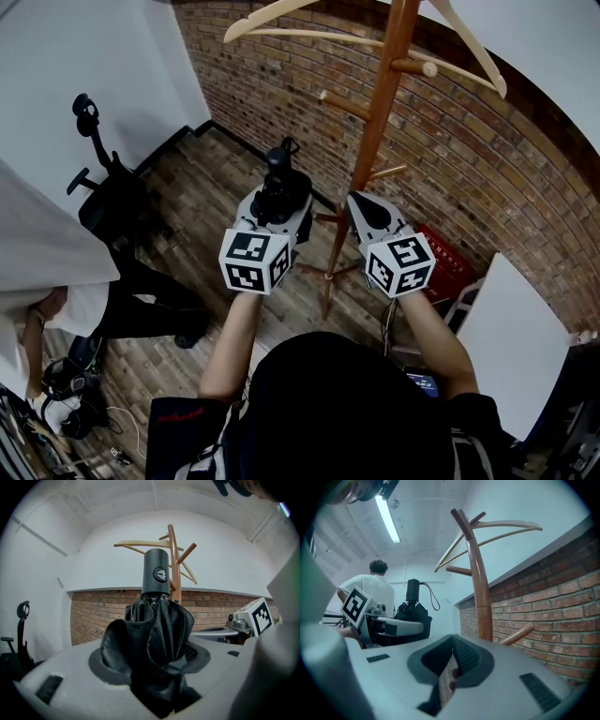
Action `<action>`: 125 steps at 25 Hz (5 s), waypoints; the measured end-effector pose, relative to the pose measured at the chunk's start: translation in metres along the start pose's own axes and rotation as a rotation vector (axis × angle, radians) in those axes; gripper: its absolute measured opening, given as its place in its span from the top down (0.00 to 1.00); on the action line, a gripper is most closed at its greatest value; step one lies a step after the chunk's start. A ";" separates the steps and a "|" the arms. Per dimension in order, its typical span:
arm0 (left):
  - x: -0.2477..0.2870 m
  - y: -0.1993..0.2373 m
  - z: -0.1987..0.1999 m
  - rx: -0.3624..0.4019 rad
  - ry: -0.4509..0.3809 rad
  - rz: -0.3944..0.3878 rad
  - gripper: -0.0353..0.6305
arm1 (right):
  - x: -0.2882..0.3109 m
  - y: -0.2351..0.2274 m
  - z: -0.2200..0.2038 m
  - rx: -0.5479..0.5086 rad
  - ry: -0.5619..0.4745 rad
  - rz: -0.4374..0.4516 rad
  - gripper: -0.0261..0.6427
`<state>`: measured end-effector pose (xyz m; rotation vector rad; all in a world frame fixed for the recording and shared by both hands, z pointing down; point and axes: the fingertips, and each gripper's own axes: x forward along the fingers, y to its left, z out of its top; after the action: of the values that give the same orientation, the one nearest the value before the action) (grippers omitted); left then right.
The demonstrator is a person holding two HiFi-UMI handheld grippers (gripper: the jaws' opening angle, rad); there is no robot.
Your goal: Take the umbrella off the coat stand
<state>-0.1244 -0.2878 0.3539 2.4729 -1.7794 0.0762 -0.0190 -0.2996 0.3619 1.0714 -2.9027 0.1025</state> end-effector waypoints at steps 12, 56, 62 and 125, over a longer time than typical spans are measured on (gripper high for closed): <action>-0.004 -0.028 -0.027 -0.044 0.032 0.031 0.53 | -0.037 -0.013 -0.025 0.037 0.030 0.011 0.92; -0.143 -0.018 -0.055 -0.047 0.058 -0.062 0.53 | -0.074 0.121 -0.027 0.032 0.014 -0.077 0.92; -0.162 -0.027 -0.058 -0.068 0.052 -0.089 0.53 | -0.089 0.137 -0.032 0.027 0.027 -0.094 0.92; -0.174 -0.106 -0.054 -0.061 0.056 -0.148 0.53 | -0.148 0.136 -0.018 -0.013 -0.012 -0.102 0.92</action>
<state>-0.0790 -0.0844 0.3862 2.5229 -1.5486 0.0785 0.0054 -0.0995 0.3634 1.2198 -2.8477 0.0739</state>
